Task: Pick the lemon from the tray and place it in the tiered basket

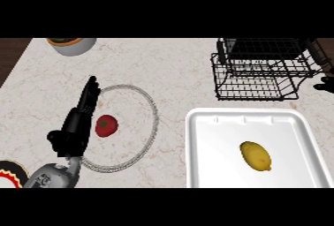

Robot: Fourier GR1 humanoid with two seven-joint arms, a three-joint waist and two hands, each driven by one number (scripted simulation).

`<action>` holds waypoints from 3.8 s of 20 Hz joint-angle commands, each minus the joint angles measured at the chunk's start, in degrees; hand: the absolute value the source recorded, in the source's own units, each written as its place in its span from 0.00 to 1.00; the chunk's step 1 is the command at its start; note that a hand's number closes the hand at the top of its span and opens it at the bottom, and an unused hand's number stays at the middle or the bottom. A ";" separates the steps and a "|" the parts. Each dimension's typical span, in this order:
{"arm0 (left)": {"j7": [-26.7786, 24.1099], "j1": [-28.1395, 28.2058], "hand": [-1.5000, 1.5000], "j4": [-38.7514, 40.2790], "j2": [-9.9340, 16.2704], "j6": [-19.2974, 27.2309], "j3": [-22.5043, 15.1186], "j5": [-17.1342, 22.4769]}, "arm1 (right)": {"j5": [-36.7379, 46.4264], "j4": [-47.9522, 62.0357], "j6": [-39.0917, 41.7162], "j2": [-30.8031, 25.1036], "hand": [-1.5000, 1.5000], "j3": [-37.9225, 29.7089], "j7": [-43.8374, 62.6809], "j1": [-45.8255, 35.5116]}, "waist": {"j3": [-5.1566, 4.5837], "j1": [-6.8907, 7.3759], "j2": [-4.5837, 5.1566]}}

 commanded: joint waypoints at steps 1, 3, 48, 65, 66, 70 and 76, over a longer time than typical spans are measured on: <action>0.16 0.29 0.50 0.69 -0.72 0.82 -0.47 -0.70 | 8.42 -4.53 12.11 -6.78 0.00 -6.15 -1.68 -5.45 | -0.01 -0.58 -0.59; 0.64 -0.02 0.50 0.50 -1.13 0.60 -0.66 -0.38 | 13.65 -8.78 11.66 -7.11 0.00 -8.27 -1.99 -7.60 | 0.03 -0.25 -0.57; 0.43 -0.32 0.50 2.02 -4.38 -2.53 2.34 -4.29 | 89.74 -30.55 -25.33 -13.38 0.00 8.71 -47.11 13.39 | -0.35 0.47 -0.29; 1.38 -3.87 0.50 6.53 -10.60 -2.72 5.17 -10.01 | 102.58 -13.32 -38.32 -4.21 0.00 16.01 -50.72 6.65 | -0.44 -0.27 -0.39; -4.50 2.77 0.50 5.18 -8.83 -5.93 5.18 -8.62 | 102.81 -15.08 -38.56 -4.81 0.00 15.60 -50.75 9.30 | -0.46 -0.36 -0.51; 4.28 -2.35 0.50 1.91 -9.10 -4.74 5.71 -10.55 | 105.46 -11.06 -39.81 -2.50 0.00 18.69 -51.05 7.71 | -0.43 -0.17 -0.45; 2.89 -1.34 0.50 3.00 -10.63 -5.88 6.85 -11.02 | 104.22 -10.83 -36.44 -1.65 0.00 18.42 -52.85 4.76 | -0.46 -0.47 -0.55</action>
